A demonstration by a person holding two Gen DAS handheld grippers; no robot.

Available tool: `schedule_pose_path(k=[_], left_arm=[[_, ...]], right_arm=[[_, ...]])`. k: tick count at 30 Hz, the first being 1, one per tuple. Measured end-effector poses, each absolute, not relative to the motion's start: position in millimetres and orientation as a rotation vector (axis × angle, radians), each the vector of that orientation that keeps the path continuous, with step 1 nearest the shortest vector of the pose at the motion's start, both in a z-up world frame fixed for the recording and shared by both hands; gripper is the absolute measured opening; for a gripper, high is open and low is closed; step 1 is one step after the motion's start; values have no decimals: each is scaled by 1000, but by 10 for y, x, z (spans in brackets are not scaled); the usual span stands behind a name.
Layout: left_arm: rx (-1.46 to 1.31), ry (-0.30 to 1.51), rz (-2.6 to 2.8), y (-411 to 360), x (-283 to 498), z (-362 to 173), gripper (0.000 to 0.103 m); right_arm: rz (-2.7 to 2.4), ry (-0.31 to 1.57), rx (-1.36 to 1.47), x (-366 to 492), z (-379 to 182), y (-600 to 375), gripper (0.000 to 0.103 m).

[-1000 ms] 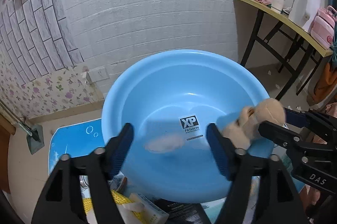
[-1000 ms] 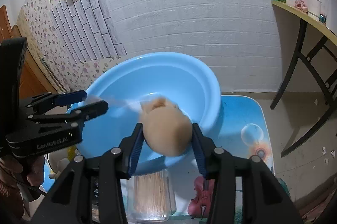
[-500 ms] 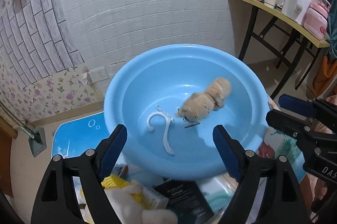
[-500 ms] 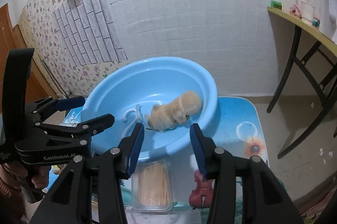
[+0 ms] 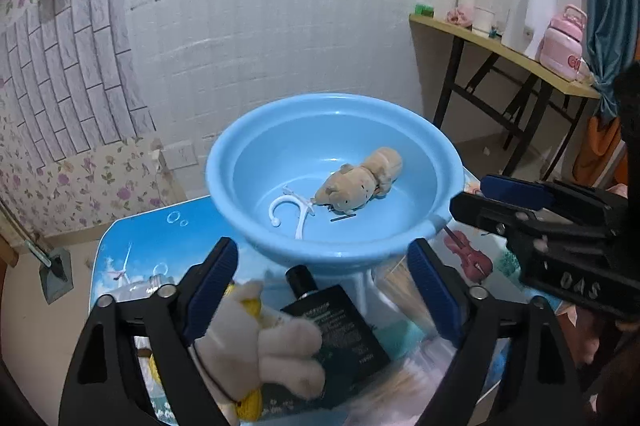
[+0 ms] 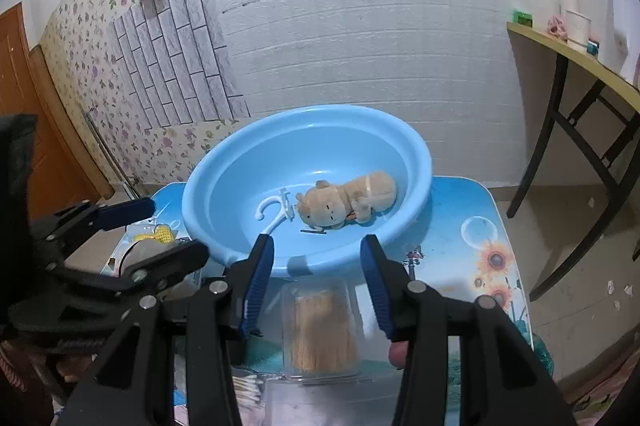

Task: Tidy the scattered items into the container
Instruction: 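Withdraw both tools from the basin back toward the table items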

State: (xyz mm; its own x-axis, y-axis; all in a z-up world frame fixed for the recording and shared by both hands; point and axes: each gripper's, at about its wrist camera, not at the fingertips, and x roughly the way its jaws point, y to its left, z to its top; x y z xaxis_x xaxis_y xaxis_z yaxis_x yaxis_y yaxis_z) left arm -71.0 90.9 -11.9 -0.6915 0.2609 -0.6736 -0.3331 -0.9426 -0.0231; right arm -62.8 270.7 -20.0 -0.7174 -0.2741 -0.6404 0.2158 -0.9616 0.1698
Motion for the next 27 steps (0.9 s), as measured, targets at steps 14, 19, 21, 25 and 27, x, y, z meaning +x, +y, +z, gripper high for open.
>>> schedule_pose_path(k=[14, 19, 21, 25, 27], left_arm=[[-1013, 84, 2772, 233, -383, -361, 89], [-1077, 27, 2790, -36, -332, -494, 89], [-1085, 14, 2796, -130, -314, -515, 89], [-1103, 17, 2807, -292, -248, -561, 90], [-1116, 15, 2813, -387, -196, -591, 90]], right_arm=[[-2736, -59, 1053, -411, -306, 2754, 45], [-2763, -45, 1094, -337, -388, 2853, 48], [-2757, -43, 1133, -325, -447, 2883, 48], [-2739, -41, 1174, -273, -540, 2914, 48], [-2732, -26, 1186, -244, -581, 2905, 49]])
